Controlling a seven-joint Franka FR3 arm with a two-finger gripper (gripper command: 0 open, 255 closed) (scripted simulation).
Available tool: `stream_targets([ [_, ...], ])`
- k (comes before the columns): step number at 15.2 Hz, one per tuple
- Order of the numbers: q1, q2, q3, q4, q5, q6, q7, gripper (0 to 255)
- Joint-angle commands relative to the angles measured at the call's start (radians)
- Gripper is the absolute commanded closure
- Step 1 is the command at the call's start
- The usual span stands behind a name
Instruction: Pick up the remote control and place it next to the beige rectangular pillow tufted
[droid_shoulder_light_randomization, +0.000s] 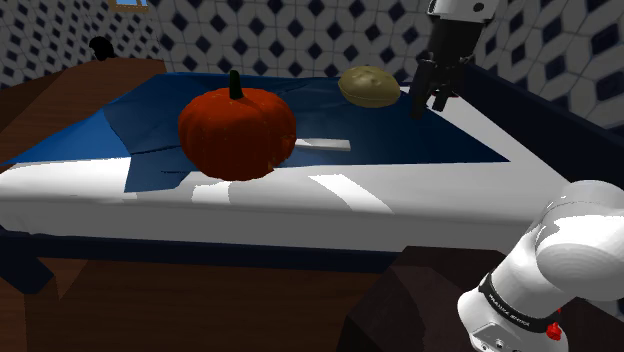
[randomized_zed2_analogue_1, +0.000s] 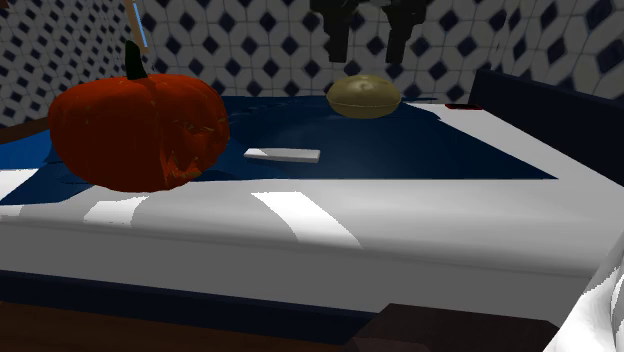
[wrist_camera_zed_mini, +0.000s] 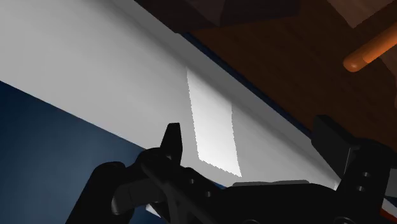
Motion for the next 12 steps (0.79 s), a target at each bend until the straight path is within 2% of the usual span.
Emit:
stream_targets([
  [1, 0.000, 0.000, 0.000, 0.000, 0.000, 0.000, 0.000, 0],
  [6, 0.014, 0.133, -0.067, -0.003, -0.052, 0.133, -0.165, 0],
  [12, 0.034, 0.329, -0.136, 0.046, -0.087, 0.281, -0.354, 0],
])
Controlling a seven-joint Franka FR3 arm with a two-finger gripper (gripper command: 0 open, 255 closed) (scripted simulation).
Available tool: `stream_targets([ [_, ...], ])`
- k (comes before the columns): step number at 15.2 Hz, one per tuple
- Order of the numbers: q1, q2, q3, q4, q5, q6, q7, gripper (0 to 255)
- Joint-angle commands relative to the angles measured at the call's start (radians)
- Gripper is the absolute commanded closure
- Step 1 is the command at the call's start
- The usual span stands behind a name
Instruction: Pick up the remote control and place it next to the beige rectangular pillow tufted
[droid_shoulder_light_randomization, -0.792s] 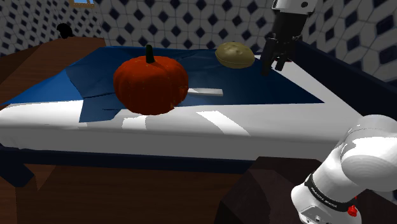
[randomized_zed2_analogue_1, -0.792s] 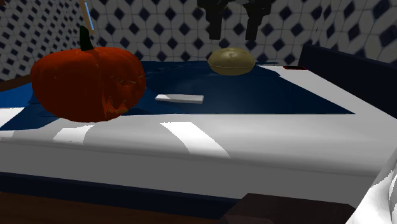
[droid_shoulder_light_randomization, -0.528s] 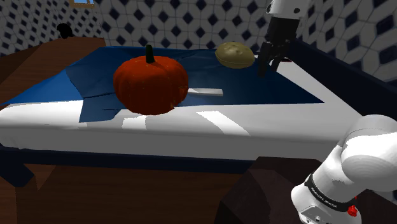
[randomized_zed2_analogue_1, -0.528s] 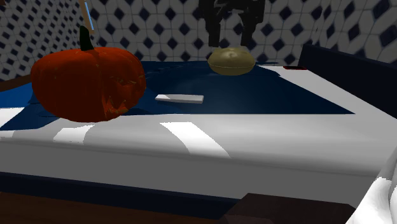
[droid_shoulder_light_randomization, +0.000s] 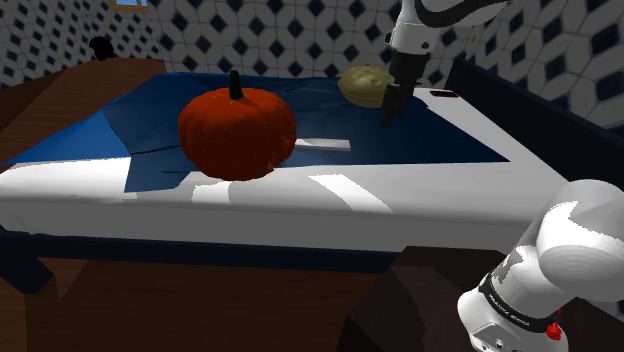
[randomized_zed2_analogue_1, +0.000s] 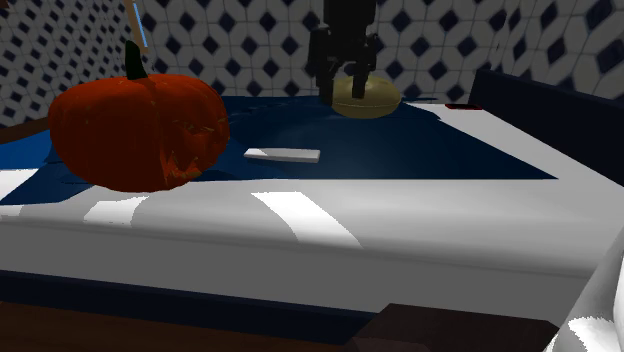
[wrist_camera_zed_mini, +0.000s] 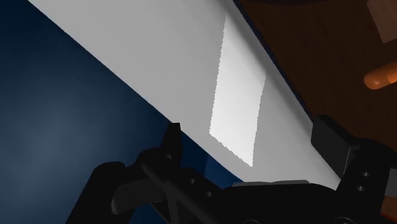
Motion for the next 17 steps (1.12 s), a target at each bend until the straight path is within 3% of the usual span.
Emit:
stream_targets([
  [1, 0.008, 0.075, -0.021, 0.029, -0.006, 0.048, -0.064, 0],
  [9, 0.031, 0.375, -0.075, 0.188, 0.012, 0.192, -0.308, 0],
  [17, 0.025, 0.687, -0.073, 0.433, 0.062, 0.262, -0.529, 0],
])
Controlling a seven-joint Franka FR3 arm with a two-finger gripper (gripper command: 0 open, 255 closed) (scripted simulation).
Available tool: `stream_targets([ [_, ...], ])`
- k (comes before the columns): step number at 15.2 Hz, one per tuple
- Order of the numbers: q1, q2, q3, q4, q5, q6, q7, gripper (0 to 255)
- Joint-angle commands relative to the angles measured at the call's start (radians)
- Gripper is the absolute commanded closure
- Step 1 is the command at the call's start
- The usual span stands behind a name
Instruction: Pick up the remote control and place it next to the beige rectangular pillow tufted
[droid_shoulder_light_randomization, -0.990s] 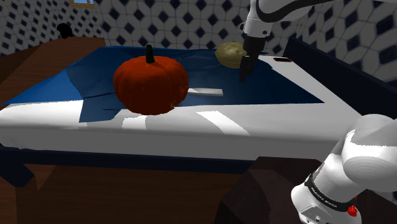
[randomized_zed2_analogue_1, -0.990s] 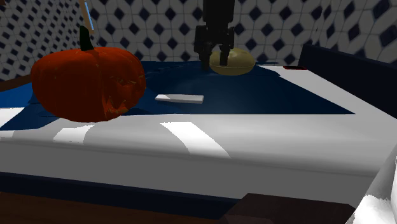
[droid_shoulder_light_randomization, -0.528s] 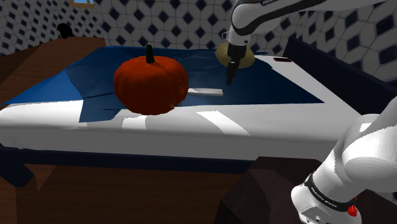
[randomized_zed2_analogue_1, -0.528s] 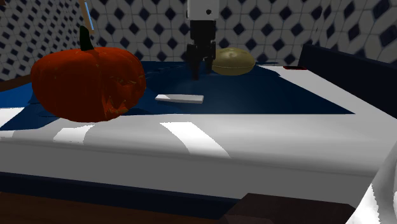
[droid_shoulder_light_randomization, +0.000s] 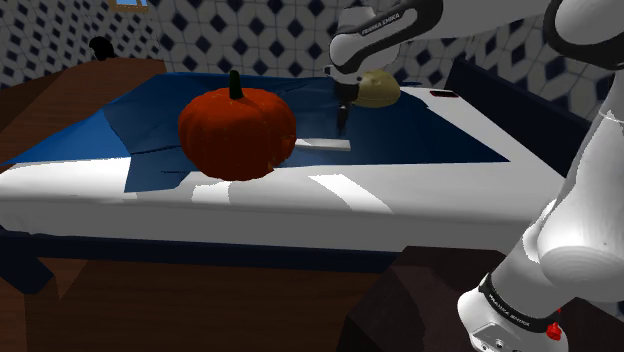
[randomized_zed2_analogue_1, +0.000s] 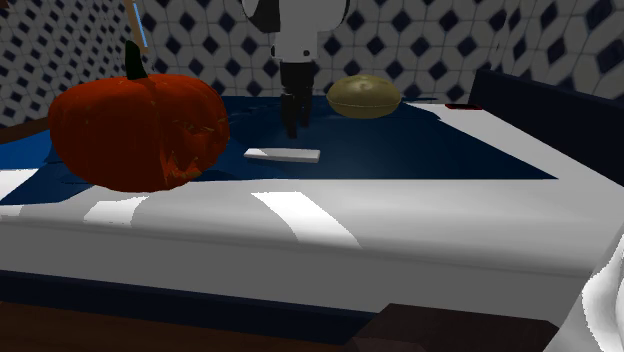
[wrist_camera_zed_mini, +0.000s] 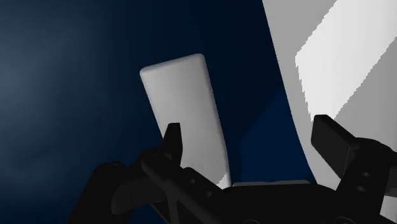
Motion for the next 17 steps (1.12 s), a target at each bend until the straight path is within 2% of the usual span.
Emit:
stream_targets([
  [1, -0.002, 0.076, 0.009, 0.071, 0.010, 0.007, -0.048, 0],
  [6, -0.019, 0.274, 0.036, 0.277, 0.027, 0.005, -0.157, 0],
  [14, -0.022, 0.318, 0.041, 0.238, 0.035, 0.087, -0.163, 0],
  [17, -0.022, 0.318, 0.041, 0.238, 0.035, 0.087, -0.163, 0],
])
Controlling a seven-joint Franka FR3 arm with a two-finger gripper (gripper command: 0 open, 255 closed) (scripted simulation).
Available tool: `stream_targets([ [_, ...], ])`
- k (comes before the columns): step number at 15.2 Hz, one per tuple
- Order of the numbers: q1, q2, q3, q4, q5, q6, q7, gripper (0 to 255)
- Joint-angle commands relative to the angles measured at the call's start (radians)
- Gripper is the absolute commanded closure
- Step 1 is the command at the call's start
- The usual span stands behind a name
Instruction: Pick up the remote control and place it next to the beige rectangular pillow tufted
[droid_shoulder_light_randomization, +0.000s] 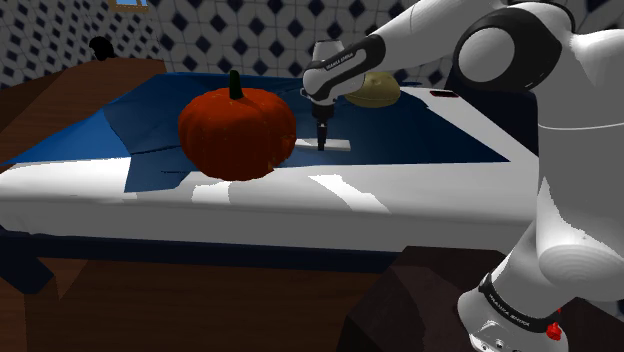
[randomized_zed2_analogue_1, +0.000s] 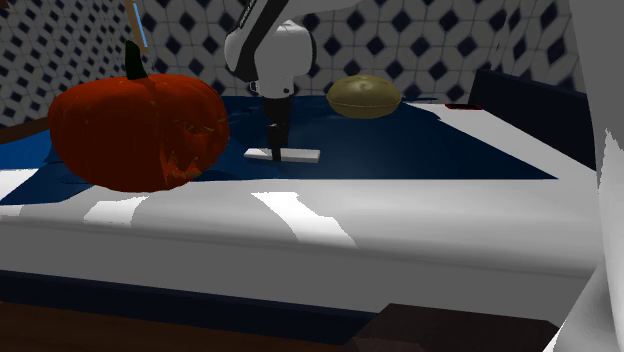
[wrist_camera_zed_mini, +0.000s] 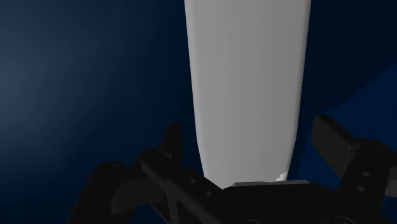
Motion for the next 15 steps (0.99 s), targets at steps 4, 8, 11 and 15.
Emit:
stream_targets([
  [4, 0.000, 0.001, 0.000, 0.000, 0.000, 0.002, 0.000, 0],
  [8, 0.000, 0.001, 0.000, 0.000, 0.000, 0.002, 0.000, 255],
  [11, 0.000, 0.001, 0.000, 0.000, 0.000, 0.002, 0.000, 255],
  [15, 0.000, 0.001, 0.000, 0.000, 0.000, 0.002, 0.000, 255],
])
